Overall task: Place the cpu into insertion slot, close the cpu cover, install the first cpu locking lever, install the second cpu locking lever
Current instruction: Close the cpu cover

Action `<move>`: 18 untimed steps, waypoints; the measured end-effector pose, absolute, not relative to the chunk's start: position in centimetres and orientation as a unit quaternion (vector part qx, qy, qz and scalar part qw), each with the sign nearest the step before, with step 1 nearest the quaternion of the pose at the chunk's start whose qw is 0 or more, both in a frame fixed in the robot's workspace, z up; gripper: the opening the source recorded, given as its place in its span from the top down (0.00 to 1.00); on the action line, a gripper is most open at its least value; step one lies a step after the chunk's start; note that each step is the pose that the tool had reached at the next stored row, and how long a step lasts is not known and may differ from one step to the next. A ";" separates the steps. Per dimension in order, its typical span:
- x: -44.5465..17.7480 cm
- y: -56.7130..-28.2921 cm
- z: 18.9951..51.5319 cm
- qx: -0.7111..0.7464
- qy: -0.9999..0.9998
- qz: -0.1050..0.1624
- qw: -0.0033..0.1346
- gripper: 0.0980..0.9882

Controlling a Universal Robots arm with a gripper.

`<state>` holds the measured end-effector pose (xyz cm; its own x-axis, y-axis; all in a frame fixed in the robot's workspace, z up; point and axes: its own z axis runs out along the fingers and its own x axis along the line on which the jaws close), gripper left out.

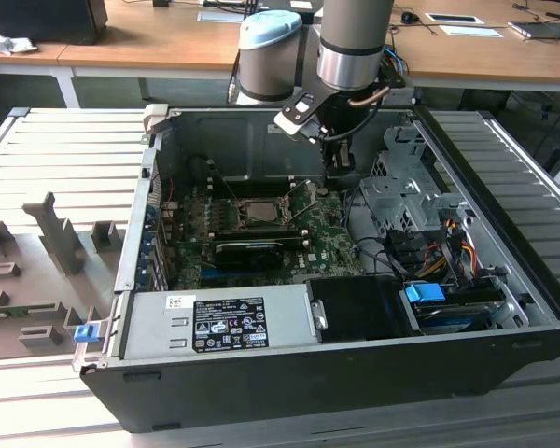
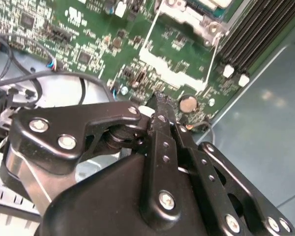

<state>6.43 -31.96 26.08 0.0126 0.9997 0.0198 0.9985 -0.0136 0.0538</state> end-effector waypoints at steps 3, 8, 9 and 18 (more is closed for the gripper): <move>6.9 -32.0 26.1 0.711 0.702 0.026 0.012 0.99; 6.9 -32.0 25.3 0.708 0.705 0.026 0.012 0.99; 6.8 -32.1 25.1 0.708 0.706 0.025 0.011 0.99; 4.8 -32.1 24.7 0.708 0.706 0.024 0.010 0.99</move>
